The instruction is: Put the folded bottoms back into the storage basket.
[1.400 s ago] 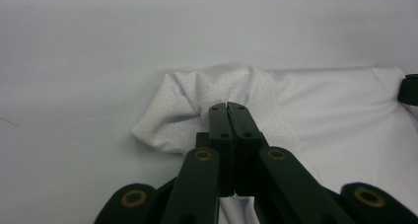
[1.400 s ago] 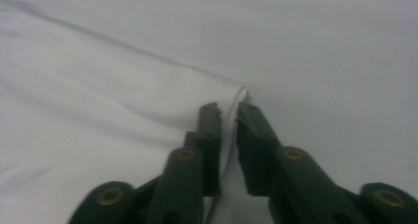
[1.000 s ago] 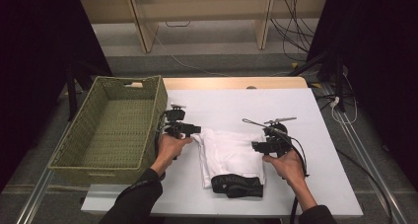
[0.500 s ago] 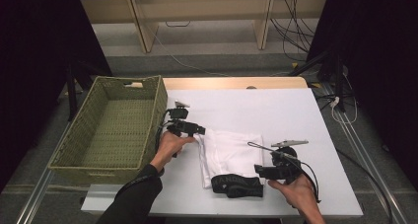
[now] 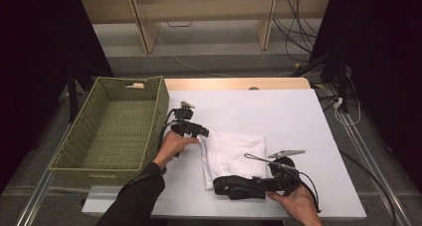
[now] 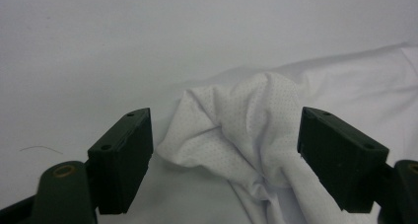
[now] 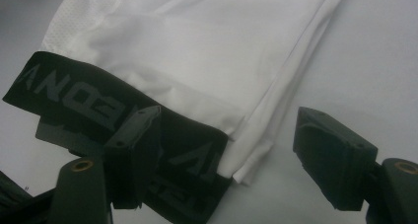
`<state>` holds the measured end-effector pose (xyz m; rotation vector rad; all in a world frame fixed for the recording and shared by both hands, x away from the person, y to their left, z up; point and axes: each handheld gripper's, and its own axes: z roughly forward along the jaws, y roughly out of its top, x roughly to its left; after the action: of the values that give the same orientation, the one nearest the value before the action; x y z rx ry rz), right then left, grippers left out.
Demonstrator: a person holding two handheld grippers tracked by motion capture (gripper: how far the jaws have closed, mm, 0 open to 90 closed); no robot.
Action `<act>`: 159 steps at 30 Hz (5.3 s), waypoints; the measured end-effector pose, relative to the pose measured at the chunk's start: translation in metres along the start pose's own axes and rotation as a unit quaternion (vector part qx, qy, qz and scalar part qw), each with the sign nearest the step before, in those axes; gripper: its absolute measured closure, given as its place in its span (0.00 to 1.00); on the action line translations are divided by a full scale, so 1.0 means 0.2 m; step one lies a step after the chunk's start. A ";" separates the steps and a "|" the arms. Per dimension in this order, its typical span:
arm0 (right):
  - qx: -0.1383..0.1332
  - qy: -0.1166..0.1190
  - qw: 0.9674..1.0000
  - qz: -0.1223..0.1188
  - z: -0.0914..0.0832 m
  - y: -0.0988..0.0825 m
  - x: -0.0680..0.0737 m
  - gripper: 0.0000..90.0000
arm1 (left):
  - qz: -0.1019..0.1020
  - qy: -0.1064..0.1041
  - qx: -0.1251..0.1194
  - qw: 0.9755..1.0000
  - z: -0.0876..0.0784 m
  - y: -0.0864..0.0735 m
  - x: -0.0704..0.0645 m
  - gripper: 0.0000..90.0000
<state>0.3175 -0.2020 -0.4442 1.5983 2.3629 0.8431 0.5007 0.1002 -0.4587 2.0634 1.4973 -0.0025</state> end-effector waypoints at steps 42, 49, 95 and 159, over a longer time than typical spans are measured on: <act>0.014 0.005 1.000 0.025 0.05 -0.01 -0.02 0.32 | 0.048 -0.028 0.009 0.998 -0.02 -0.01 -0.01 0.90; 0.023 -0.005 0.999 0.029 0.11 0.04 0.00 0.31 | 0.040 -0.029 0.013 0.999 -0.02 -0.02 0.00 0.89; 0.056 0.012 0.997 0.043 0.16 0.05 0.00 0.68 | 0.027 -0.058 0.000 0.998 -0.08 -0.02 -0.03 0.89; -0.026 0.060 0.995 -0.068 -0.08 0.79 0.44 0.91 | 0.027 0.014 -0.099 0.995 -1.00 0.23 0.25 0.89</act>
<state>0.4000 -0.0862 -0.3323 1.3840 2.4762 0.9894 0.4933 0.2247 -0.2891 1.9503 1.3990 0.1890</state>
